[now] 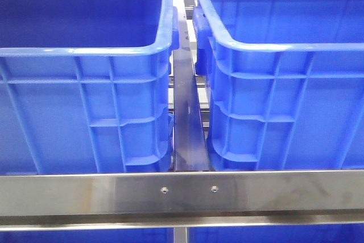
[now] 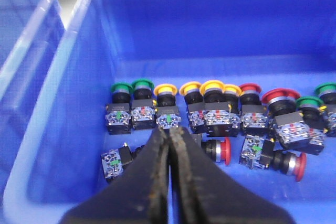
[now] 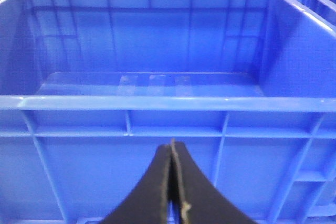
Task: Pick red and yellow buttons and place in box
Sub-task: 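Move the left gripper down toward the yellow-capped buttons in the bin, then close the left gripper on a yellow-capped push button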
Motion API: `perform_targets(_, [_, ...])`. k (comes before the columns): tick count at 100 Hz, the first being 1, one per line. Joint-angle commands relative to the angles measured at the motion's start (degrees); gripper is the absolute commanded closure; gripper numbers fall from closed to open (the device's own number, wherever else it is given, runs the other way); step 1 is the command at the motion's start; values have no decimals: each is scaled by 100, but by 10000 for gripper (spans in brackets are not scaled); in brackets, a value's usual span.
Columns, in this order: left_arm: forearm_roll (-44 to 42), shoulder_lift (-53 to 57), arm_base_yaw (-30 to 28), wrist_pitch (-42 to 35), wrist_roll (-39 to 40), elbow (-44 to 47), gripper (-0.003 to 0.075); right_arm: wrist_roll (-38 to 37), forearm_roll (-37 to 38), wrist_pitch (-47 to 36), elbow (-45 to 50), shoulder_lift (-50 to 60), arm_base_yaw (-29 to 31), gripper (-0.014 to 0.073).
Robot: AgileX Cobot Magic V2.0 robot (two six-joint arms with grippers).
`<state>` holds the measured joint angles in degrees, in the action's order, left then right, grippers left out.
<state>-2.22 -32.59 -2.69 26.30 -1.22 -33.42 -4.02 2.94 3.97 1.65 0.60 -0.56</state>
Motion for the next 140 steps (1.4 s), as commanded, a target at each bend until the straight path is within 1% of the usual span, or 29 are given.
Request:
perform_targets(1, [50, -656, 7, -330, 50, -556, 701, 25, 70, -450, -94, 135, -9, 657])
perform_targets(4, [64, -916, 20, -319, 50, -713, 668, 25, 70, -450, -94, 135, -9, 657])
perform_targets(9, [135, -1276, 20, -290, 50, -932, 585, 25, 70, -450, -94, 135, -9, 657])
perform_targets(13, [255, -1567, 29, -245, 50, -1124, 495, 25, 70, -450, -94, 135, -9, 657])
perform_targets(14, [274, -1611, 29, -220, 50, -1157, 461, 25, 70, -450, -94, 135, -9, 657])
perform_targets(16, [332, -1744, 29, -188, 50, -1261, 428, 25, 70, -450, -94, 135, -9, 657])
perform_targets(17, [350, -1792, 29, -156, 50, -1296, 393, 25, 70, -450, -94, 135, -9, 657])
perform_targets(21, [435, -2086, 29, -75, 50, -1490, 297, 25, 70, -450, -94, 135, -9, 657])
perform_targets(23, [469, -2227, 29, -44, 50, -1588, 269, 25, 70, -450, -94, 135, -9, 657])
perform_targets(24, [470, -2274, 29, -14, 50, -1621, 244, 25, 70, -450, -94, 135, -9, 657])
perform_targets(28, [483, -2549, 32, 110, 50, -1820, 186, 25, 70, -450, -94, 135, -9, 657])
perform_targets(31, [483, -2734, 57, 205, 50, -1955, 165, 25, 70, -450, -94, 135, -9, 657])
perform_targets(51, [483, -3990, 564, 781, 27, -2883, 167, 25, 70, -450, -94, 135, -9, 657])
perform_targets(63, [483, -4716, 734, 1338, 27, -3438, 167, 25, 70, -450, -94, 135, -9, 657])
perform_targets(75, [483, -5386, 767, 1819, 27, -3962, 167, 25, 70, -450, -94, 135, -9, 657])
perform_targets(87, [472, -5959, 756, 2062, 27, -4360, 167, 25, 70, -450, -94, 135, -9, 657])
perform_targets(104, [482, -6597, 756, 2302, 27, -4752, 168, 25, 70, -450, -94, 135, -9, 657])
perform_targets(116, [482, -6882, 756, 2311, 64, -4850, 169, 25, 70, -450, -94, 135, -9, 657])
perform_targets(128, [482, -7035, 756, 2311, 64, -4874, 200, 25, 70, -450, -94, 135, -9, 657])
perform_targets(135, [482, -7060, 756, 2300, 64, -4874, 244, 25, 70, -450, -94, 135, -9, 657])
perform_targets(140, [482, -7060, 756, 2289, 64, -4874, 288, 25, 70, -450, -94, 135, -9, 657])
